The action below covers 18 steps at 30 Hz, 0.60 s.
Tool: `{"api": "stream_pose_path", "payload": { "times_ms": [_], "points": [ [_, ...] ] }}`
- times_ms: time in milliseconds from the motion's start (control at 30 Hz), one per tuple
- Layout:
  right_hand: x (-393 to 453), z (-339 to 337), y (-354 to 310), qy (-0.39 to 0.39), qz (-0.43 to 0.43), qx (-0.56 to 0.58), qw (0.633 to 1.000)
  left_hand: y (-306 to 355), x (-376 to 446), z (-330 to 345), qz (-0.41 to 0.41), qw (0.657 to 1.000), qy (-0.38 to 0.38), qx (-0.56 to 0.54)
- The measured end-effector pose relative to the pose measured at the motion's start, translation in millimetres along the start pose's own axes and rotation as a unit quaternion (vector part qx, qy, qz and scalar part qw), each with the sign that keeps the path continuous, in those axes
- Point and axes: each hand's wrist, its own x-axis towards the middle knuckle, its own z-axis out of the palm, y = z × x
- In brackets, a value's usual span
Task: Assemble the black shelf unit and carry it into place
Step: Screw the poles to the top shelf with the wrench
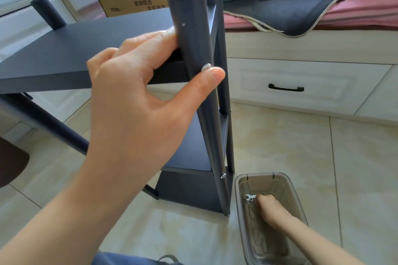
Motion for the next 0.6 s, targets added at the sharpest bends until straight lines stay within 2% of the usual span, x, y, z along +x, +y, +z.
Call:
{"api": "stream_pose_path", "payload": {
  "times_ms": [67,233,500,600],
  "points": [
    [-5,-7,1,-0.023,0.043,0.034,0.998,13,-3,1,0.008,1.000,0.015,-0.011],
    [-20,-22,9,-0.019,0.062,0.049,0.997,33,-4,-5,0.009,1.000,0.006,-0.022],
    [-11,-5,-1,-0.017,0.020,0.051,0.998,30,-3,-6,0.016,0.999,0.002,-0.028],
    [-5,1,-3,-0.015,-0.006,0.003,1.000,30,-2,-5,0.017,1.000,0.003,-0.017]
  ]
}}
